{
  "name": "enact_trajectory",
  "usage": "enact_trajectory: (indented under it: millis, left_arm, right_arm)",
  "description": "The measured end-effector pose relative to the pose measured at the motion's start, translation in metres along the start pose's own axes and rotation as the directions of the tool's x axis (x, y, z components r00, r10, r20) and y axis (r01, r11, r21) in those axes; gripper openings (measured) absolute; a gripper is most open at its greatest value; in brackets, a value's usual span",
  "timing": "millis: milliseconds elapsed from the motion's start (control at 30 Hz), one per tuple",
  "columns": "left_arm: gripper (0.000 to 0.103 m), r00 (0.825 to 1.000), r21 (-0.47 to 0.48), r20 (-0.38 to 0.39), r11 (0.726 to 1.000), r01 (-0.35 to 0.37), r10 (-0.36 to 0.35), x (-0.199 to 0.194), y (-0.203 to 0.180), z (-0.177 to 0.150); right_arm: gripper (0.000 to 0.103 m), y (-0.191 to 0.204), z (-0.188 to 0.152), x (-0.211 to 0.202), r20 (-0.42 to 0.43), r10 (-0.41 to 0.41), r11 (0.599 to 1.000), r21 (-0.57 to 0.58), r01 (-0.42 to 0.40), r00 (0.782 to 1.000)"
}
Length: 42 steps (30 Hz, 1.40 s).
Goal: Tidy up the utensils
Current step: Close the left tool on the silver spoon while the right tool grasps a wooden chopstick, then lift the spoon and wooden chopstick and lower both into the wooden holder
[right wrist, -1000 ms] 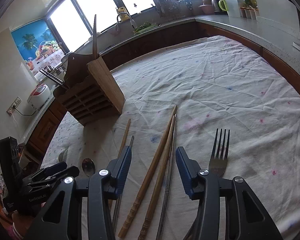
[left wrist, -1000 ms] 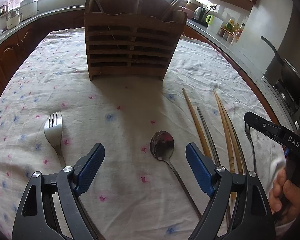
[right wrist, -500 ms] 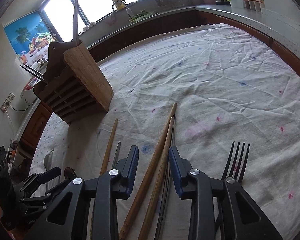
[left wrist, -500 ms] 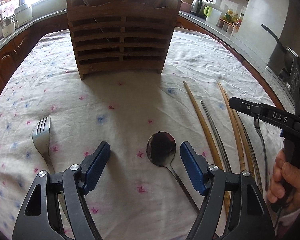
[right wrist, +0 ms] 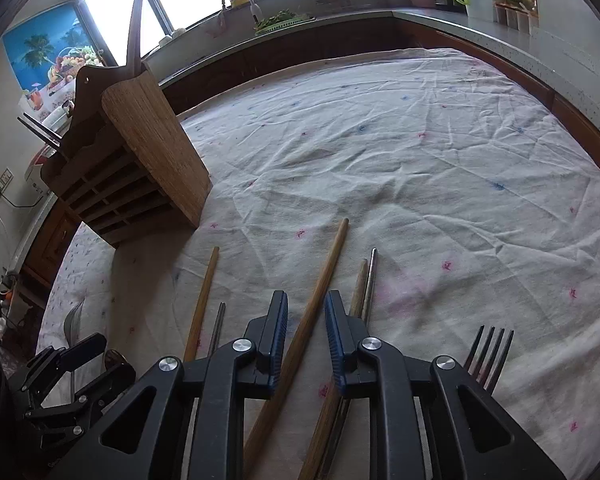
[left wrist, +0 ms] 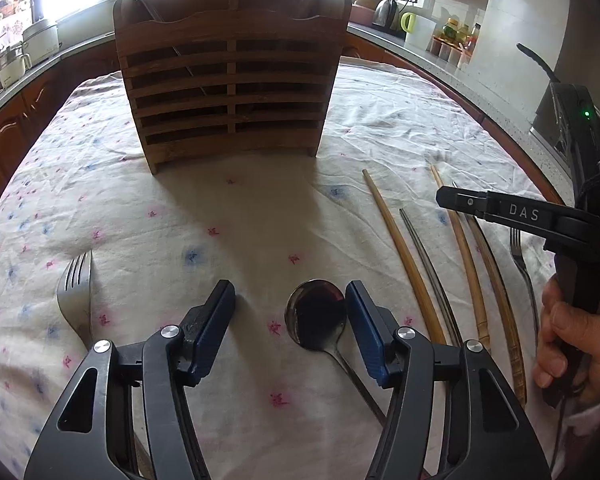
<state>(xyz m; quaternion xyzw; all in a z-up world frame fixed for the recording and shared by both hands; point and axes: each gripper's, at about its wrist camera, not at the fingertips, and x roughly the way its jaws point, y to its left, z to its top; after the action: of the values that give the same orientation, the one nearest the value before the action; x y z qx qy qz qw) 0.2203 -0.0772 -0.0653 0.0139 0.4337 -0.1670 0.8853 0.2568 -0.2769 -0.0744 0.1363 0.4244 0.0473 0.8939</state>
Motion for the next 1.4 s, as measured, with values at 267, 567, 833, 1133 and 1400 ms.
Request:
enact_trajectory:
  millis: [267,567,833,1133,1400]
  left_arm:
    - [0.016,0.998,-0.026,0.000,0.997,0.068,-0.068,-0.001,0.005,0.000]
    - [0.004,0.994,-0.061,-0.003,0.992,0.113,-0.114,-0.011,0.011,0.002]
    - [0.003,0.990,-0.081,0.056,0.988,0.133,-0.129,-0.041,0.017,0.005]
    - [0.003,0.982,-0.084,0.140,0.986,0.142,-0.129,-0.082,0.023,0.009]
    - [0.003,0.970,-0.083,0.204,0.985,0.149,-0.129,-0.114,0.027,0.010]
  right_arm:
    - [0.018,0.018,0.016,0.019,0.001,-0.090,0.989,-0.114,0.090,0.996]
    - [0.006,0.014,0.012,-0.004,0.032,-0.002,1.000,-0.031,0.003,0.999]
    - [0.006,0.020,0.011,-0.061,0.125,0.078,0.997,0.000,-0.079,0.989]
    - [0.006,0.020,0.007,-0.107,0.196,0.148,0.988,0.019,-0.155,0.969]
    - [0.006,0.029,0.003,-0.138,0.253,0.179,0.983,0.001,-0.185,0.951]
